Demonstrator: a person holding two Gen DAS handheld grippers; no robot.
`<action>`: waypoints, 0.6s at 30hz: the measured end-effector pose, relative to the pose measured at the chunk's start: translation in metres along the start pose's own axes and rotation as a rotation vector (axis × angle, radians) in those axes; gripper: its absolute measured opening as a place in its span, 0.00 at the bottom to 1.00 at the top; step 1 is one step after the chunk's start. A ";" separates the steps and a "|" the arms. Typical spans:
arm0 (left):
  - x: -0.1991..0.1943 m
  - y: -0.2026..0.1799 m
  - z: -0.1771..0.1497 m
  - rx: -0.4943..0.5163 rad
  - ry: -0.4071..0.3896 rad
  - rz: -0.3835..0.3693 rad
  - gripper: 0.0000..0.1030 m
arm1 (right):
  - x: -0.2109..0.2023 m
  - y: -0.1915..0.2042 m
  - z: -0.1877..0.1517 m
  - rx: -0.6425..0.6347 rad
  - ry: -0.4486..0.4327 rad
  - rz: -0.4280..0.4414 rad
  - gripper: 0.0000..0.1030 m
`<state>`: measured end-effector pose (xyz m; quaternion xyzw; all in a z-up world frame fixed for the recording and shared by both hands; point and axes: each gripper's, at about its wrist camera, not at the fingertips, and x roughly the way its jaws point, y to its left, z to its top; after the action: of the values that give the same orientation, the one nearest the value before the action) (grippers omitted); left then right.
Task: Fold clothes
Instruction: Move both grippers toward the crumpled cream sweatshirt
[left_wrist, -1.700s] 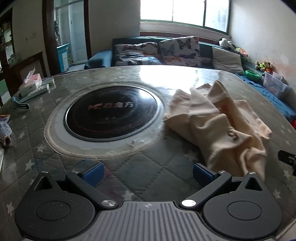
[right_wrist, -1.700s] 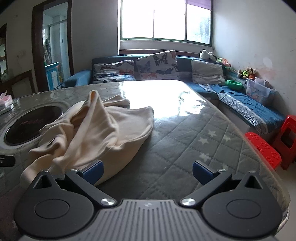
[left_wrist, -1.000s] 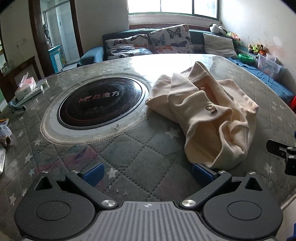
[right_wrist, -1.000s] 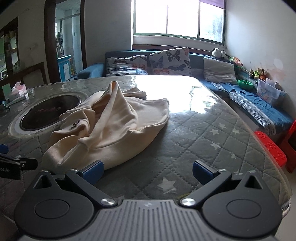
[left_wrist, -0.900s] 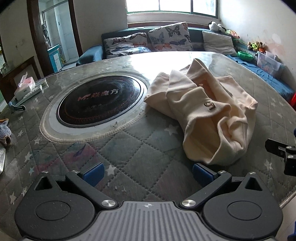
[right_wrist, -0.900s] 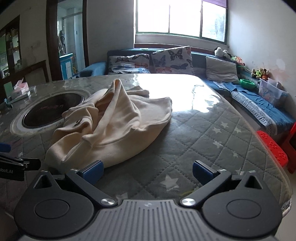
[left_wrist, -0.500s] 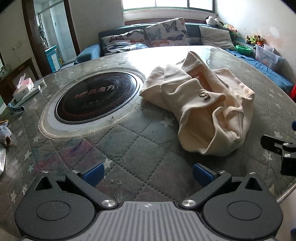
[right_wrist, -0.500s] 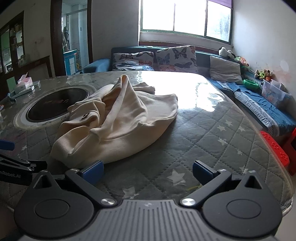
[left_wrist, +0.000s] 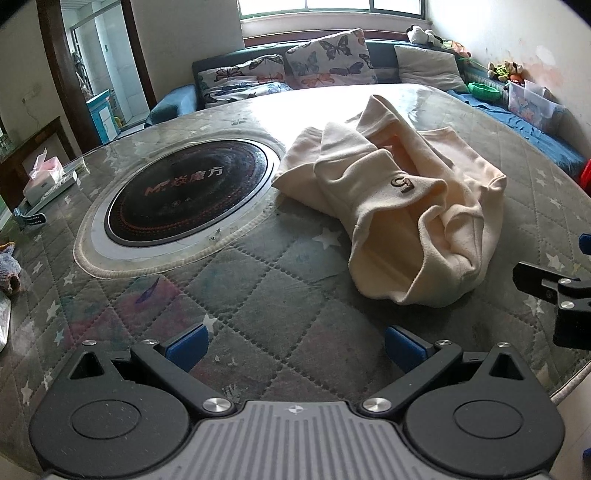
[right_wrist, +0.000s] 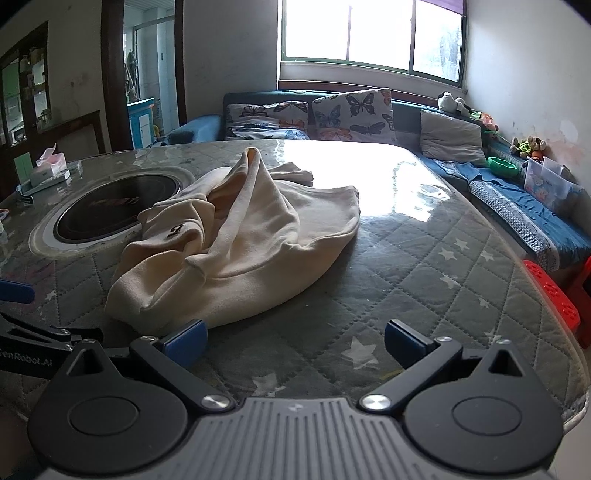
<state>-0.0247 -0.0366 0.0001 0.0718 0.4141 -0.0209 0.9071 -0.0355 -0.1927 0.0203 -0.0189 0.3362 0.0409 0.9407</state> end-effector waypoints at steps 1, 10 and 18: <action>0.000 0.000 0.000 0.001 0.001 0.001 1.00 | 0.000 0.000 0.000 0.000 0.000 0.001 1.00; 0.004 -0.001 0.005 0.005 0.007 0.001 1.00 | 0.004 0.002 0.002 -0.003 0.006 0.006 1.00; 0.007 0.000 0.011 0.005 0.011 0.004 1.00 | 0.009 0.003 0.006 -0.006 0.012 0.014 1.00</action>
<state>-0.0118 -0.0378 0.0023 0.0750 0.4189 -0.0198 0.9047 -0.0246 -0.1886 0.0190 -0.0195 0.3416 0.0485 0.9384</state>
